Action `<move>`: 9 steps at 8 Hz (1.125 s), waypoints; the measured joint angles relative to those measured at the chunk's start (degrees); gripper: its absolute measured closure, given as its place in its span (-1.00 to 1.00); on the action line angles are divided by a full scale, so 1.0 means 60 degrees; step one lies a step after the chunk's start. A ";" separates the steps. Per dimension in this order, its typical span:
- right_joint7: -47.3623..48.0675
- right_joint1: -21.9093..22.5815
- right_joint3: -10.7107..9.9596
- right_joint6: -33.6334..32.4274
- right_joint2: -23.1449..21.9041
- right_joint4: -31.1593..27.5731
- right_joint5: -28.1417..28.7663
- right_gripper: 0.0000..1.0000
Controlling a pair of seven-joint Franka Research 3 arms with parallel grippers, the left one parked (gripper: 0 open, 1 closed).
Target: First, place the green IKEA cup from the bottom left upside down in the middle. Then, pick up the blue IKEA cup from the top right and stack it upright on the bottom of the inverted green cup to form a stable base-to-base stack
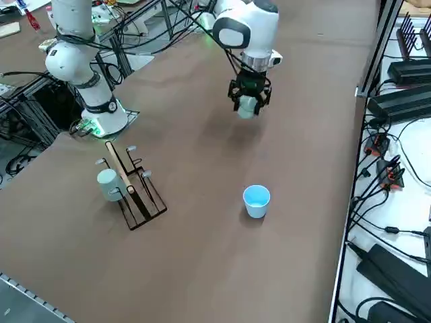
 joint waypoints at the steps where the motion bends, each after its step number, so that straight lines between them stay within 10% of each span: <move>1: 0.0797 -0.0013 -0.0053 -0.0661 0.0000 0.0172 -0.1059 -0.74; 5: 0.4383 0.0070 -0.0040 -0.2273 0.0212 0.0258 -0.4338 -0.74; 9: 0.7184 0.0830 -0.0007 -0.3246 0.1315 0.0274 -0.4930 -0.74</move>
